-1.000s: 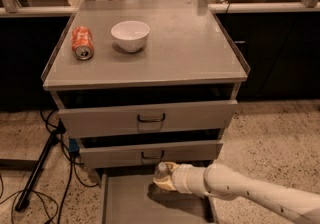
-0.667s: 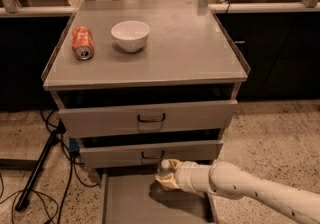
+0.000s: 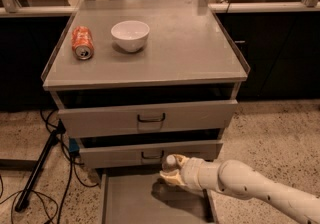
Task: Pick water bottle from bottom drawer and place on counter
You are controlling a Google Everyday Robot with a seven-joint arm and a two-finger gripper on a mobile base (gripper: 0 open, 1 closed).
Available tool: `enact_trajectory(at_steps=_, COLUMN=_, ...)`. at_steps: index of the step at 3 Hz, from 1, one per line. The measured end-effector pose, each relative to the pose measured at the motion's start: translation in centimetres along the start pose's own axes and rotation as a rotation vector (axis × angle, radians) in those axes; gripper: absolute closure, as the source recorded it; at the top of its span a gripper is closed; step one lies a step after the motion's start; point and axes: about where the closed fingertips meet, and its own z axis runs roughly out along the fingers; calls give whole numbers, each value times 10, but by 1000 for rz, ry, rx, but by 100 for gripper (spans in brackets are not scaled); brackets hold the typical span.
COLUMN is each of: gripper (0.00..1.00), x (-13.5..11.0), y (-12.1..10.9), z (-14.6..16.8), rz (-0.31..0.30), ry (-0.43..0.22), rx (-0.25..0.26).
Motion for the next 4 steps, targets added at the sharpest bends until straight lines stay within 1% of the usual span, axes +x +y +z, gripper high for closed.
enact_trajectory(at_steps=1, gripper=100, x=-3, y=-5, z=-3, rz=18, ry=-2, rx=4)
enact_trajectory(at_steps=2, gripper=100, x=-19, y=-15, z=-21, rz=22, ry=-33, rx=7)
enact_trajectory(at_steps=3, gripper=100, x=-64, y=-23, z=-55, rz=-2, ry=-76, rx=-33)
enact_trajectory(at_steps=4, gripper=100, x=-67, y=-22, z=-57, rz=-5, ry=-78, rx=-40)
